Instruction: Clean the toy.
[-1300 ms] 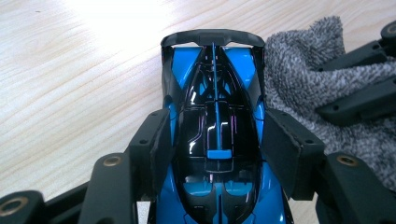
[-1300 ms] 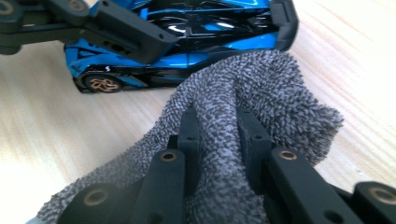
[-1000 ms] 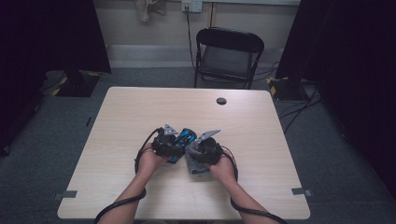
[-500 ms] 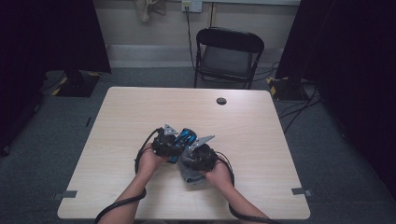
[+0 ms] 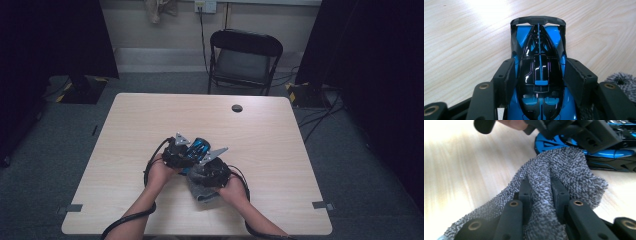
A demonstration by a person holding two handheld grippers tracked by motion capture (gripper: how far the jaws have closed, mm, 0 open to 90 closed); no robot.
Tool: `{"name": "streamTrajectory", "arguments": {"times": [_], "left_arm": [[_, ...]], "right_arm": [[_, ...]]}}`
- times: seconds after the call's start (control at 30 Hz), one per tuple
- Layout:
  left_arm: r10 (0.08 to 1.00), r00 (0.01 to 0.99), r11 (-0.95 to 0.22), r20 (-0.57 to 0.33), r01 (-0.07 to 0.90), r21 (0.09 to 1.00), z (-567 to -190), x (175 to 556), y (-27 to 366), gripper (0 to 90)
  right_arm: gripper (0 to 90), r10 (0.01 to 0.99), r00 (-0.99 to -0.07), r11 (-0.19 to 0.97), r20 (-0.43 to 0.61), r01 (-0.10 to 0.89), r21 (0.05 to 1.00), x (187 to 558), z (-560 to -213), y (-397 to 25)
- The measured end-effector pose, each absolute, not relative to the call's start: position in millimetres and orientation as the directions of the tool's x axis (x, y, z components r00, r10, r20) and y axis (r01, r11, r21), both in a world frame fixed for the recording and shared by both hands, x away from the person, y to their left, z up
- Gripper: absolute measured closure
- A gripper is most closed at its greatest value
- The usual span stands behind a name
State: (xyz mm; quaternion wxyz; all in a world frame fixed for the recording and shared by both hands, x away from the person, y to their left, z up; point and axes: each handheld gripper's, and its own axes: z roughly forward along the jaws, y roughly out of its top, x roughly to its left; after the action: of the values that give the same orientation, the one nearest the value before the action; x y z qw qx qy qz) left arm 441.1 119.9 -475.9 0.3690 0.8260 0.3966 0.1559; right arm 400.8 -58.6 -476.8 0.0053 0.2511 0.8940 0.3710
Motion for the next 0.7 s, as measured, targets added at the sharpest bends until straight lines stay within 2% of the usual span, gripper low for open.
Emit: {"name": "streamTrajectory", "arguments": {"times": [0.33, 0.47, 0.7], "left_arm": [[0.772, 0.634, -0.406, -0.042, 0.543, 0.735, -476, 440, 121, 43.4], [0.77, 0.637, -0.417, -0.03, 0.539, 0.732, -475, 440, 122, 43.5], [0.77, 0.637, -0.416, -0.036, 0.545, 0.728, -475, 439, 122, 43.5]], "right_arm": [[74.4, 0.414, -0.885, 0.6, 0.214, 0.442, 0.667, 393, -472, -62], [74.4, 0.399, -0.896, 0.604, 0.195, 0.416, 0.68, 389, -463, -67], [74.3, 0.447, -0.88, 0.586, 0.16, 0.423, 0.691, 395, -445, -92]]}}
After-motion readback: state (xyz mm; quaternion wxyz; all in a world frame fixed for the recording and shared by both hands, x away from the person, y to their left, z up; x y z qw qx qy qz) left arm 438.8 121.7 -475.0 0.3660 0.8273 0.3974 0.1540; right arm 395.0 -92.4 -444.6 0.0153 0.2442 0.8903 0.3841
